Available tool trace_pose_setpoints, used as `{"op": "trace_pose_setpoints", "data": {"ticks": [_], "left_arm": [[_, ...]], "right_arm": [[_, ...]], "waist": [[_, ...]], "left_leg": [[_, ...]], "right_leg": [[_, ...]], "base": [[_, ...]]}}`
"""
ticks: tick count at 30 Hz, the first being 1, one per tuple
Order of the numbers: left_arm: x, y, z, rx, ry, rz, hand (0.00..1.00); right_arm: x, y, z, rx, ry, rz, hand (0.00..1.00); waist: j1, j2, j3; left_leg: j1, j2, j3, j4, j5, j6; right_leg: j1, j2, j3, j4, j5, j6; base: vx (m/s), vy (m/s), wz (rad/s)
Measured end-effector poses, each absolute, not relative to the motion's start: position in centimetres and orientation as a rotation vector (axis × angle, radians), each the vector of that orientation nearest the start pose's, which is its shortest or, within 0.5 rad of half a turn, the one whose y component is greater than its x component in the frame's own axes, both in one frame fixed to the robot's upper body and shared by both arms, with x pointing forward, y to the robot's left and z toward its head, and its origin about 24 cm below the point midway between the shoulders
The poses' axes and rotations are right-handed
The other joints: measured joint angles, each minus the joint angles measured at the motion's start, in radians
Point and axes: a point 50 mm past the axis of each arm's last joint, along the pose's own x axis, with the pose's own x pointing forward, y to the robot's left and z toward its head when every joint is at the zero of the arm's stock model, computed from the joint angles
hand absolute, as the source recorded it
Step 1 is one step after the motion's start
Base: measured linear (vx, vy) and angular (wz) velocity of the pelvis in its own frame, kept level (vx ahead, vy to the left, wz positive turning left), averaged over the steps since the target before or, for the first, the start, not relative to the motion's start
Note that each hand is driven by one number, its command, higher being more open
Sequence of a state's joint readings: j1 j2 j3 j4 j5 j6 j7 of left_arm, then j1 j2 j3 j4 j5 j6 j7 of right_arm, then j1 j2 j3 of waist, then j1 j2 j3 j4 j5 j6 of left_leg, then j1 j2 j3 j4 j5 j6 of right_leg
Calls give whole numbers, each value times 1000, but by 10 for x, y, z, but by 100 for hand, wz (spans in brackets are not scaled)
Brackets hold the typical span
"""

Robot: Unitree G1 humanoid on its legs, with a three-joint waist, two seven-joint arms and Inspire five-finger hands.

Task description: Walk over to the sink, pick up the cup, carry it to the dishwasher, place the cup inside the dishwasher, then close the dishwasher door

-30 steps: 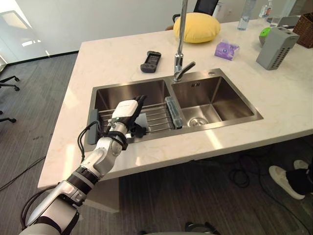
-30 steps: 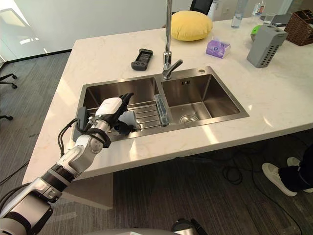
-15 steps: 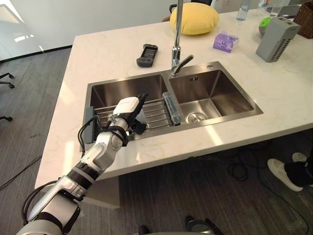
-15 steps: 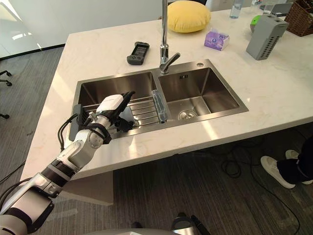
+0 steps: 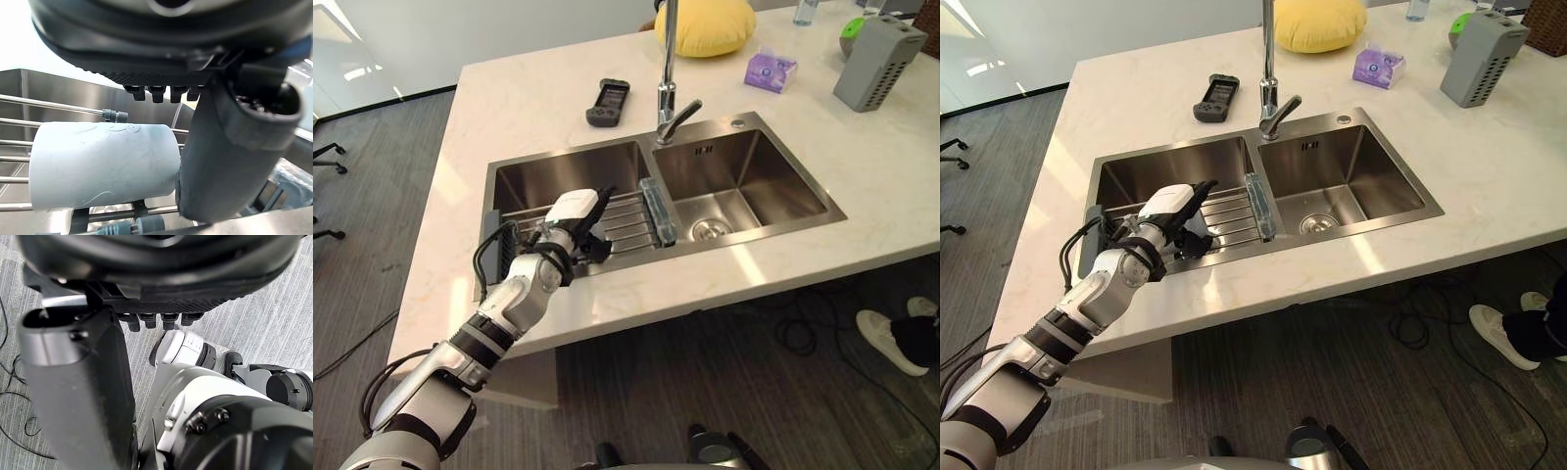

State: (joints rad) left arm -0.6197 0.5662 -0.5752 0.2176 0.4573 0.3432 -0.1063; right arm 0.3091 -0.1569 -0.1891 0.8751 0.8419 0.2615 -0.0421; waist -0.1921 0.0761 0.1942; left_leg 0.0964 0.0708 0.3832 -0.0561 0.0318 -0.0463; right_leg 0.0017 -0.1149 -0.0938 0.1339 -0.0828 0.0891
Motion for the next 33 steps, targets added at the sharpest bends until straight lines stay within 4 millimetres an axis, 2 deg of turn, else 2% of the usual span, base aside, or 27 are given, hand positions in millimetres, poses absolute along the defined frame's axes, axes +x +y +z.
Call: {"op": "trace_pose_setpoints", "data": {"ticks": [4, 8, 14, 25, 26, 33], "left_arm": [[346, 153, 109, 1247, 39, -260, 100], [347, 153, 106, 1241, 15, -213, 100], [350, 162, 102, 1190, 35, -157, 100], [354, 174, 103, 1062, 110, -135, 100], [355, 175, 103, 1055, 118, -139, 0], [358, 179, 95, 1113, 173, -181, 0]], "right_arm": [[24, -225, -160, 762, 1193, -733, 100], [28, -229, -159, 746, 1187, -737, 100], [30, -227, -159, 754, 1192, -746, 100], [31, -227, -159, 755, 1188, -743, 100], [31, -227, -159, 752, 1189, -742, 100], [29, -226, -159, 742, 1199, -747, 100]], "waist": [[-4, 2, 4], [-8, 16, 17], [-13, 16, 22], [-15, 15, 29], [-15, 15, 29], [-17, 5, 21]], "left_leg": [[-10, 2, -2, 6, -2, -3], [-10, 3, -10, 14, -5, -8], [-14, 11, -15, 26, -12, -17], [-15, 16, -19, 32, -11, -16], [-13, 16, -19, 33, -11, -16], [-8, 21, -22, 37, -10, -15]], "right_leg": [[-22, -2, -8, 24, -10, -2], [-27, -6, -19, 44, -17, -5], [-50, -6, -22, 93, -45, -15], [-62, -6, -36, 134, -67, -19], [-62, -7, -40, 137, -69, -21], [-62, -7, -52, 153, -76, -27]], "base": [[15, -13, -5], [0, 0, 0], [-22, -21, 1], [-1, -3, 0], [0, 0, 0], [-2, -6, 1]]}}
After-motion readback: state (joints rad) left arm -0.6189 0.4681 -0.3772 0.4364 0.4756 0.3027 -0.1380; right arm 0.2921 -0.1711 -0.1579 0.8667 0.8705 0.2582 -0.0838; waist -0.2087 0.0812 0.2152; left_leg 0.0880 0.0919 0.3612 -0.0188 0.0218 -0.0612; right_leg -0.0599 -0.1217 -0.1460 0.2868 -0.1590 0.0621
